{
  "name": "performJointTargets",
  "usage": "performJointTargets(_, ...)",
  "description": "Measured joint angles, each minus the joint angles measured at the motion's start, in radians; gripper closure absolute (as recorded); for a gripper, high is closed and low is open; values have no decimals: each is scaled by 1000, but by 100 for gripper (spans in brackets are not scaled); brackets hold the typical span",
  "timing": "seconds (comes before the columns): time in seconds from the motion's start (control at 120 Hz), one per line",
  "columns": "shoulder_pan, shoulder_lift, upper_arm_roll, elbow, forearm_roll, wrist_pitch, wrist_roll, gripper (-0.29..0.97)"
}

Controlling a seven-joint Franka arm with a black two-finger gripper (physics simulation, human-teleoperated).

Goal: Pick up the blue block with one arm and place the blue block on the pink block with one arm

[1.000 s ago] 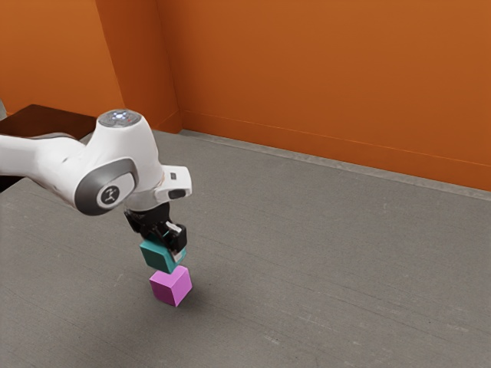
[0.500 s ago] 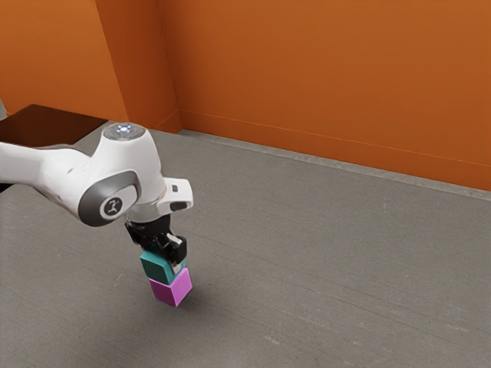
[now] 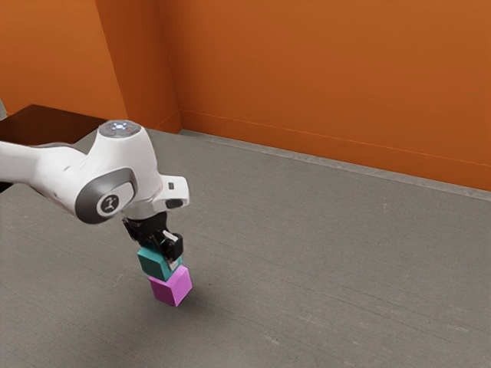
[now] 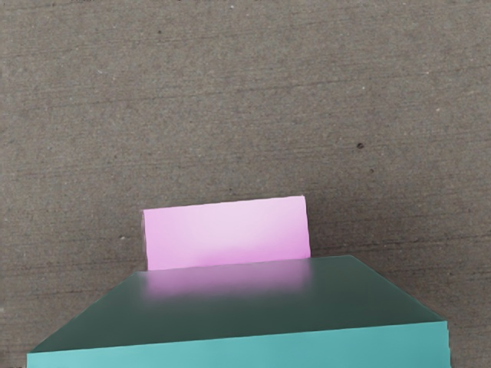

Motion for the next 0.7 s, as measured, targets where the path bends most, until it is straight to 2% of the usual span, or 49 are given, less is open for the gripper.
performJointTargets(0.7, 2, -32, 44, -21, -8, -23, 33, 30)
